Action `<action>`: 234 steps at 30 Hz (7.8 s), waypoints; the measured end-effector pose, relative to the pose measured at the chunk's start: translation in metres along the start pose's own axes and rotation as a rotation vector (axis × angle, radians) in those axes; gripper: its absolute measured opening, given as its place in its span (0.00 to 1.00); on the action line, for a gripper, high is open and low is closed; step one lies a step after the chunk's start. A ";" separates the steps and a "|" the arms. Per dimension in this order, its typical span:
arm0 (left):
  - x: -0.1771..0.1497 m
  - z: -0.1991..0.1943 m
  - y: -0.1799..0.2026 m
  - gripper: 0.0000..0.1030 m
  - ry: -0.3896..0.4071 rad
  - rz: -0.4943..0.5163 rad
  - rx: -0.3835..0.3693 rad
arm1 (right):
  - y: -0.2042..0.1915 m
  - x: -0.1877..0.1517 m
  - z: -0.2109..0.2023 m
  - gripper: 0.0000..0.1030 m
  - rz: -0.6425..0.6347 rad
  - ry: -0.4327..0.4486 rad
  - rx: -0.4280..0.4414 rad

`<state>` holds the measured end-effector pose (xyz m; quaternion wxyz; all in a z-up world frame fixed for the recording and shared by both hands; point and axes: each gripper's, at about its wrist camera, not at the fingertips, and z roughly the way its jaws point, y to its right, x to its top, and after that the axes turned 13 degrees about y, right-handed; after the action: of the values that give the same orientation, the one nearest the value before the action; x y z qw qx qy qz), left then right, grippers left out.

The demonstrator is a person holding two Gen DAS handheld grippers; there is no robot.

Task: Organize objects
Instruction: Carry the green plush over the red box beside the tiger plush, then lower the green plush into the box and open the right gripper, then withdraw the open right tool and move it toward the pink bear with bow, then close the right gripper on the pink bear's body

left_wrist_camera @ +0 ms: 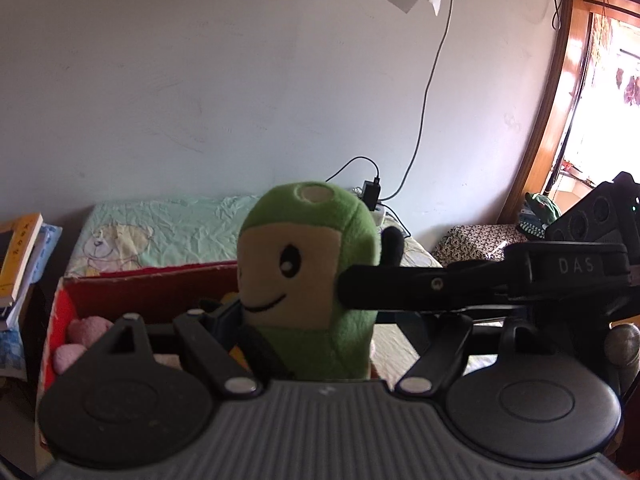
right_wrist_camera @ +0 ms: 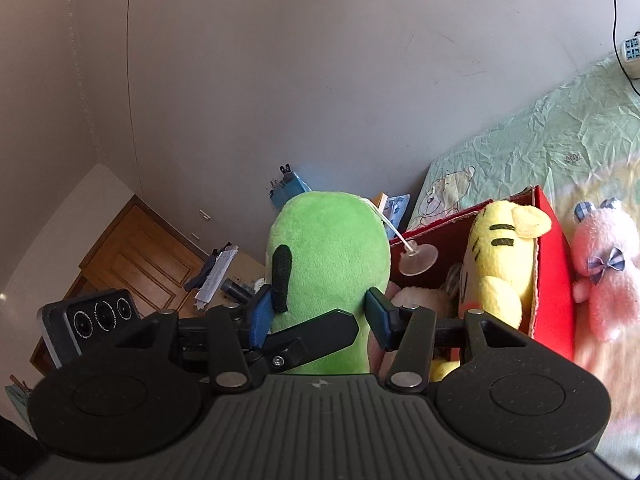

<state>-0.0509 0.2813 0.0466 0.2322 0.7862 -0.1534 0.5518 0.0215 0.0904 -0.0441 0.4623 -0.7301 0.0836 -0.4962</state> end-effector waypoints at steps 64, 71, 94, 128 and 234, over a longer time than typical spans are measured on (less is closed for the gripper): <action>-0.067 0.061 -0.048 0.92 -0.376 0.027 0.172 | 0.014 -0.040 0.027 0.50 -0.085 -0.072 -0.324; -0.065 0.055 -0.031 0.92 -0.356 0.057 0.225 | 0.025 -0.038 0.008 0.50 -0.025 -0.053 -0.304; -0.074 0.060 0.002 0.93 -0.328 0.024 0.525 | 0.046 -0.029 -0.017 0.50 -0.023 -0.112 -0.195; -0.083 0.058 -0.017 0.99 -0.284 -0.014 0.433 | 0.025 -0.053 -0.019 0.51 -0.064 0.063 -0.358; -0.160 0.169 0.143 0.99 -0.512 -0.019 0.190 | 0.245 0.031 -0.021 0.34 0.119 -0.312 -0.203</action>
<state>-0.0427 0.0680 -0.1234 0.1162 0.9197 -0.1473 0.3448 0.1029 -0.0767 -0.2081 0.4223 -0.8348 0.1033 -0.3378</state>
